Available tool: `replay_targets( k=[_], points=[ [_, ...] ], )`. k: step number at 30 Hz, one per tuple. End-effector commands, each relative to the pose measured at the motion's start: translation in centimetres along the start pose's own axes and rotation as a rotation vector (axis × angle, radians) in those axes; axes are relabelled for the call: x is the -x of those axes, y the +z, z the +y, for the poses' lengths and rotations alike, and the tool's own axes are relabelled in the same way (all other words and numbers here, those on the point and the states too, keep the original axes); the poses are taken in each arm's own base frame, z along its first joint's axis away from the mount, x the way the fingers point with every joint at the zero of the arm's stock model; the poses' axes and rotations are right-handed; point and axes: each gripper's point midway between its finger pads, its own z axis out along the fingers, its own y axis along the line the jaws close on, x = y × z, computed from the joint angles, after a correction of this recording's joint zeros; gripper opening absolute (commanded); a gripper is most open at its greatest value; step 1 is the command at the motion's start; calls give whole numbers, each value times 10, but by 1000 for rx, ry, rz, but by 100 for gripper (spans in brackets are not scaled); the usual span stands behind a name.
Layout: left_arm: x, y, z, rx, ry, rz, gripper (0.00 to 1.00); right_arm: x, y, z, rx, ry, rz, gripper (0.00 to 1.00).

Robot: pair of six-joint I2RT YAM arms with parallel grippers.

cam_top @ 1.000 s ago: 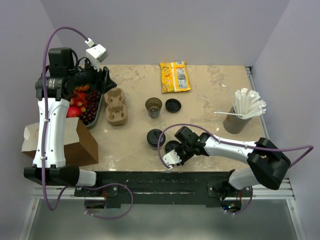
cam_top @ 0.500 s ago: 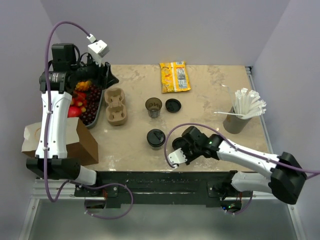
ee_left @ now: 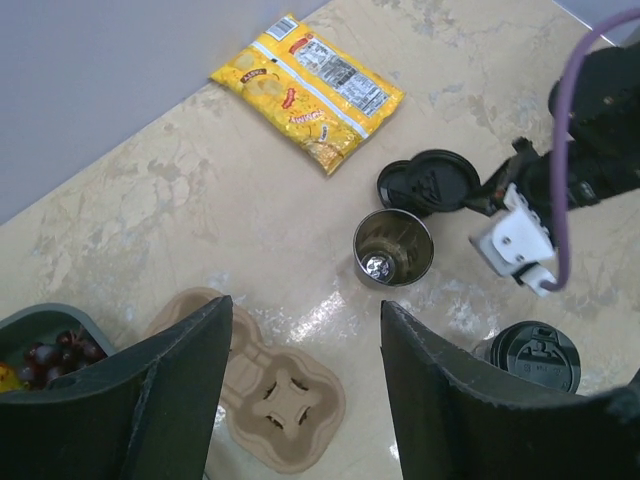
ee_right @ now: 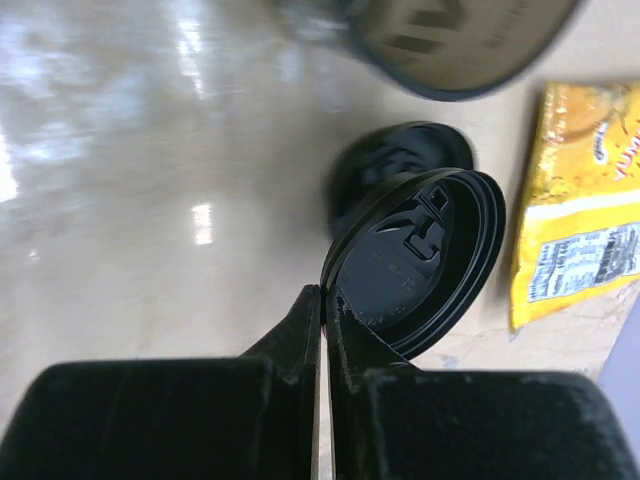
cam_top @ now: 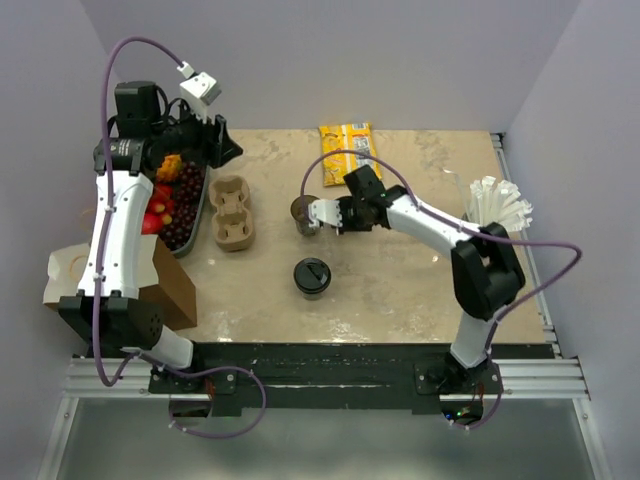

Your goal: Pack the takeout coffee

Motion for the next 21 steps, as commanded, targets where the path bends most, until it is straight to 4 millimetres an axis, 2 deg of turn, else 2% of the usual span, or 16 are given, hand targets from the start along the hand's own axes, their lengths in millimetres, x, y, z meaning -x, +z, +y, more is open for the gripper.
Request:
replay_targets(
  k=[1, 3, 5, 6, 7, 8, 11, 13, 14, 15, 16, 17, 18, 19, 20, 21],
  points=[
    [7, 8, 18, 37, 33, -13, 66, 2, 16, -44, -40, 13, -32, 0],
    [7, 12, 23, 39, 34, -10, 66, -2, 20, -53, -49, 11, -31, 0],
    [11, 15, 27, 40, 32, -17, 66, -12, 30, -53, -36, 19, -9, 0],
    [14, 16, 28, 40, 38, -22, 66, -14, 33, -51, -29, 22, -5, 3],
    [13, 19, 30, 39, 35, -18, 67, -18, 34, -51, -28, 31, -7, 9],
    [16, 19, 33, 45, 47, -24, 67, -17, 36, -54, -44, 41, -21, 22],
    [14, 26, 37, 38, 44, -16, 67, -10, 31, -56, -55, 59, -74, 48],
    [11, 30, 35, 11, 48, -12, 68, -3, 24, -61, -69, 90, -101, 59],
    [6, 32, 32, -15, 68, -6, 68, 4, 16, -62, -75, 127, -127, 69],
    [2, 33, 32, -21, 70, 4, 68, 9, 10, -65, -84, 142, -143, 71],
    [-1, 35, 25, -36, 77, 10, 69, 12, 4, -68, -93, 158, -155, 74],
    [-11, 39, 19, -70, 77, 25, 69, 19, -10, -71, -112, 189, -182, 81],
    [-15, 41, 12, -95, 84, 24, 69, 22, -17, -72, -123, 207, -196, 89],
    [-12, 35, -1, -115, 113, 2, 69, 25, -23, -72, -129, 225, -207, 99],
    [-41, 45, -18, -173, 120, 37, 69, 28, -30, -71, -133, 268, -221, 99],
    [-46, 46, -29, -189, 172, 24, 70, 34, -44, -73, -153, 289, -249, 99]
  ],
)
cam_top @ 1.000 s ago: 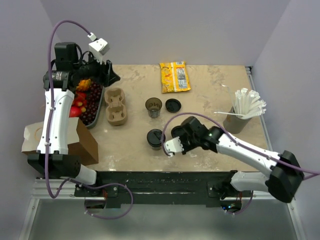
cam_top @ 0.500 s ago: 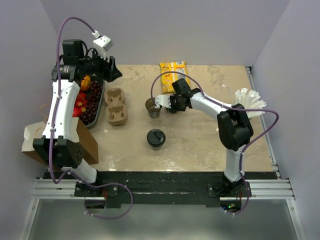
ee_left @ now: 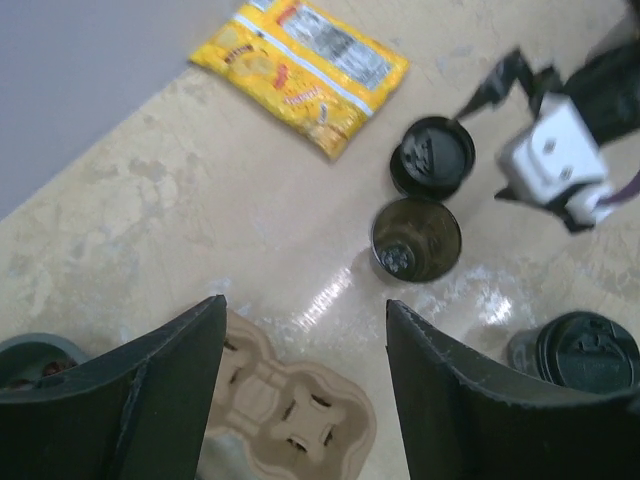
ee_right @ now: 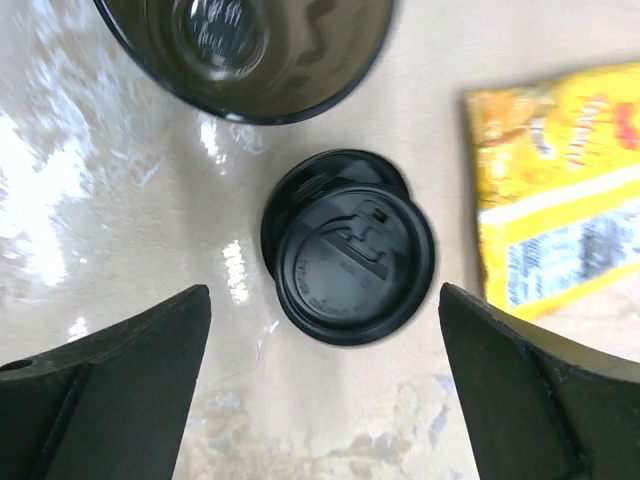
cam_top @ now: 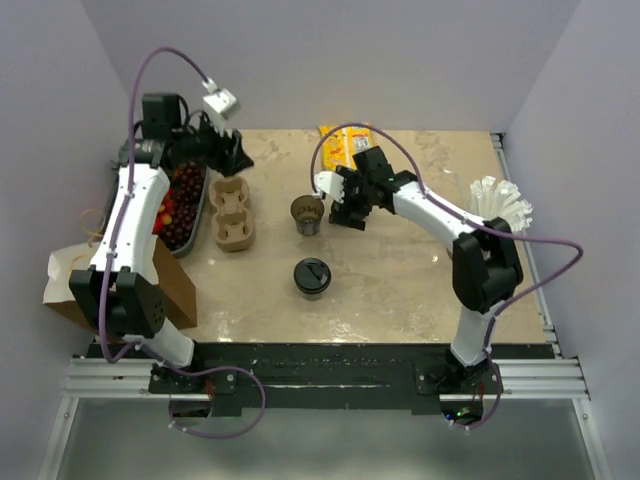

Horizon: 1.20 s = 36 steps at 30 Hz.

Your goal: Pack the takeout coffee

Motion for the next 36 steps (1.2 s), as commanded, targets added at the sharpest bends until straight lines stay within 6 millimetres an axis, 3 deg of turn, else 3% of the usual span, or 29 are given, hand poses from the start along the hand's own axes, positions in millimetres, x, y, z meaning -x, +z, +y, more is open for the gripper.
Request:
replay_targets(
  k=[1, 2, 3, 4, 5, 7, 9, 10, 11, 12, 13, 15, 16, 20, 23, 25, 26, 28, 29, 33, 34, 36],
  points=[
    [-20, 1, -81, -173, 215, -41, 70, 49, -62, -17, -100, 134, -179, 99],
    [-59, 9, -92, -201, 261, 23, 70, 51, -66, -14, -101, 194, -194, 99],
    [-70, 9, -103, -216, 291, 35, 71, 57, -80, -14, -120, 222, -224, 99],
    [-74, 5, -119, -234, 321, 32, 71, 54, -79, -6, -109, 263, -226, 99],
    [-88, 6, -123, -236, 302, 59, 71, 56, -81, -1, -105, 336, -242, 99],
    [-87, 3, -122, -211, 274, 65, 72, 62, -89, 10, -71, 394, -281, 99],
    [-77, -4, -103, -90, 253, 104, 72, 70, -97, 23, -11, 433, -312, 99],
    [-56, -10, -86, 3, 252, 103, 72, 79, -106, 27, 16, 429, -352, 99],
    [-55, -22, -55, 187, 212, 166, 72, 83, -109, 27, 18, 426, -369, 99],
    [-62, -34, -47, 237, 188, 232, 72, 85, -111, 27, 19, 427, -382, 99],
    [-50, -53, -29, 307, 190, 235, 70, 88, -114, 24, 6, 425, -395, 99],
    [-49, -81, -9, 399, 203, 252, 70, 90, -113, 22, 9, 424, -399, 99],
    [-41, -110, 6, 479, 204, 226, 70, 93, -114, 19, 13, 432, -404, 99],
    [-28, -164, 23, 615, 344, 244, 71, 102, -107, 23, 87, 514, -414, 99],
    [-30, -182, 24, 643, 340, 261, 71, 112, -97, 27, 163, 622, -440, 99],
    [-39, -181, 11, 592, 320, 272, 70, 123, -99, 38, 246, 570, -474, 99],
    [-38, -168, -6, 479, 332, 233, 70, 128, -102, 42, 269, 532, -490, 99],
    [-62, -147, -43, 257, 314, 229, 71, 130, -103, 51, 257, 442, -480, 99],
    [-63, -132, -69, 100, 323, 160, 71, 129, -102, 55, 258, 432, -475, 99],
    [-101, -75, -120, -162, 268, 142, 72, 106, -95, 76, 294, 468, -392, 99],
    [-127, -56, -151, -263, 241, 179, 72, 96, -93, 81, 290, 516, -345, 99],
    [-134, -30, -160, -264, 234, 151, 73, 83, -88, 87, 285, 591, -288, 99]
  ],
)
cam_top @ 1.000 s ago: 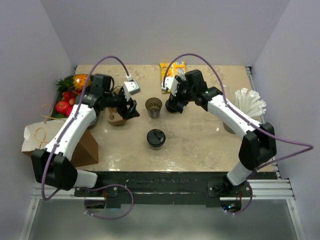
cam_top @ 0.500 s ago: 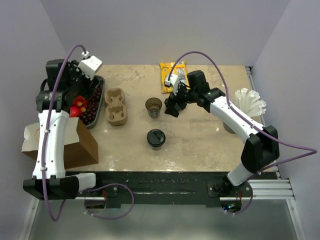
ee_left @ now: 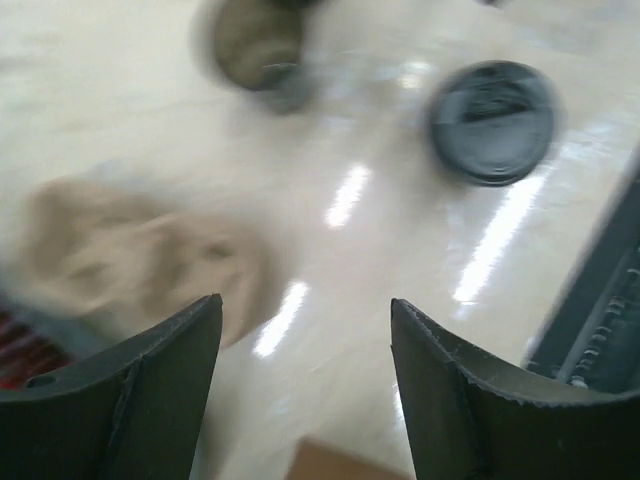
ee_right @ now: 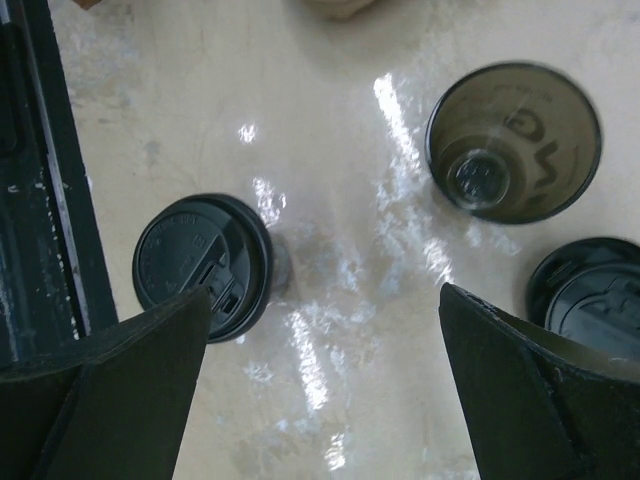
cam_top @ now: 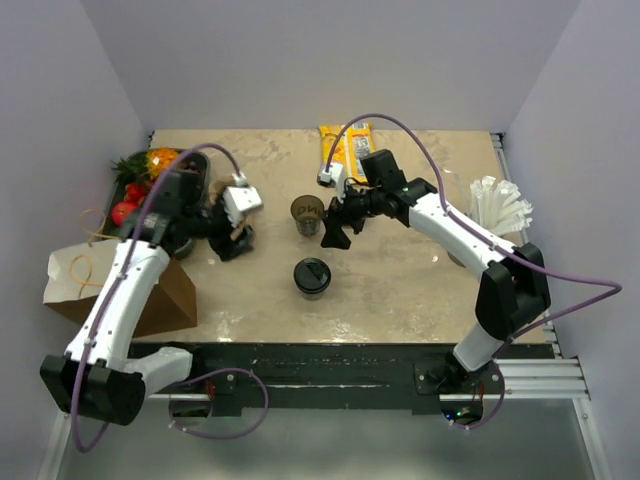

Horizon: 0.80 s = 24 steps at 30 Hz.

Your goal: Pack the takeout coffee

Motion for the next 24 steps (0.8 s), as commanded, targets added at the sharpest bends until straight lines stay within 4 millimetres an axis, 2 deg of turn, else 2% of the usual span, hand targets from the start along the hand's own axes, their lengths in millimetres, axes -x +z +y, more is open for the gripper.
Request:
replay_targets(
  k=[1, 3, 4, 5, 6, 7, 8, 9, 10, 13, 14, 16, 17, 18, 24],
  points=[
    [-12, 68, -78, -258, -108, -56, 72, -37, -13, 11, -18, 161, 120, 99],
    [-16, 82, -84, -260, -111, -83, 72, -50, -16, 14, -6, 225, 166, 99],
    [-35, 92, -101, -289, -108, -55, 77, -61, -17, 18, 0, 272, 193, 99],
    [-34, 99, -97, -247, -60, -83, 78, -62, -20, 20, 0, 284, 187, 99],
    [-35, 101, -98, -216, -30, -104, 80, -76, -20, 24, 8, 306, 205, 99],
    [-57, 109, -105, -207, -60, -78, 80, -79, -20, 25, 6, 276, 196, 99],
    [-54, 113, -102, -185, -45, -119, 81, -78, -24, 27, -3, 260, 180, 99],
    [-58, 118, -107, -198, -48, -120, 81, -91, -23, 26, -28, 264, 201, 99],
    [-72, 124, -116, -219, -83, -100, 81, -90, -22, 22, -47, 259, 186, 99],
    [-68, 143, -126, -235, -81, -108, 82, -100, -20, 23, -58, 333, 221, 99],
    [-62, 147, -130, -261, -70, -136, 84, -102, -21, 22, -70, 338, 229, 99],
    [-62, 154, -135, -276, -94, -137, 86, -98, -29, 14, -117, 322, 220, 99],
    [-53, 158, -132, -266, -77, -172, 86, -95, -32, 11, -127, 323, 211, 99],
    [-55, 163, -141, -290, -65, -158, 86, -89, -38, 5, -142, 325, 194, 99],
    [-55, 181, -157, -303, -47, -161, 86, -75, -53, -7, -178, 380, 154, 99]
  ],
)
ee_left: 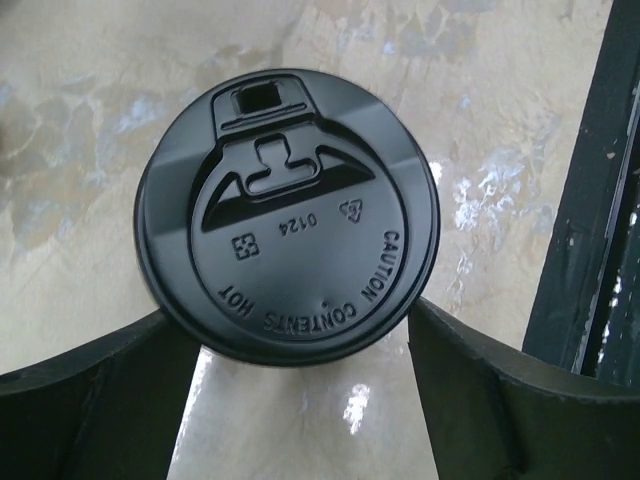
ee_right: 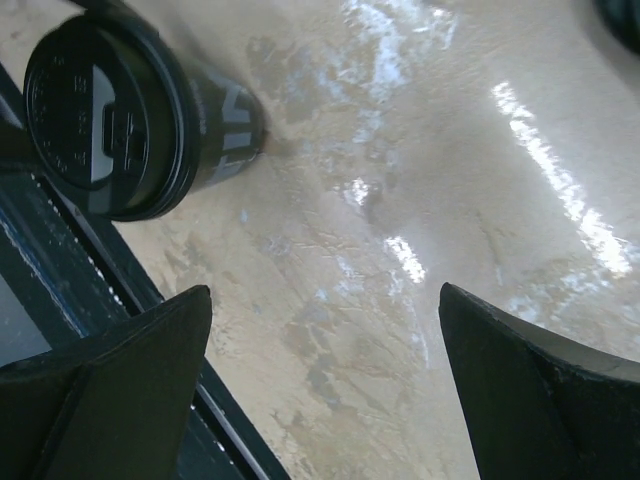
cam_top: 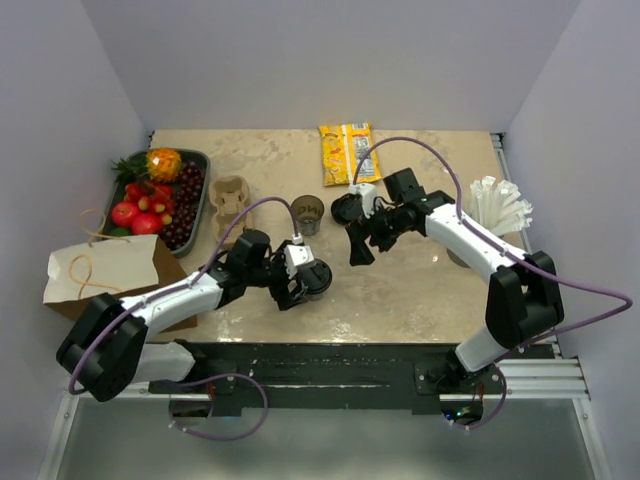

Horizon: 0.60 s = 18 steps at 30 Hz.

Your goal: Pack the takeout coffee

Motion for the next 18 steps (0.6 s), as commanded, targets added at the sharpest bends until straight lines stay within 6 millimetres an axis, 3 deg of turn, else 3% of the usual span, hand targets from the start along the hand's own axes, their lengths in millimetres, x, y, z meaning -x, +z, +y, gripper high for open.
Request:
replay_targets(
  k=[1, 3, 10, 18],
  points=[
    [24, 19, 0, -5, 25, -94, 86, 32, -29, -5, -54, 24, -107, 99],
    [21, 30, -4, -23, 12, -76, 85, 36, -36, -14, -82, 39, -127, 99],
    [41, 66, 12, 11, -25, -130, 83, 58, -67, -47, -179, 67, -213, 99],
    [87, 116, 40, 73, -100, -238, 82, 79, -106, -75, -273, 97, -314, 99]
  ],
)
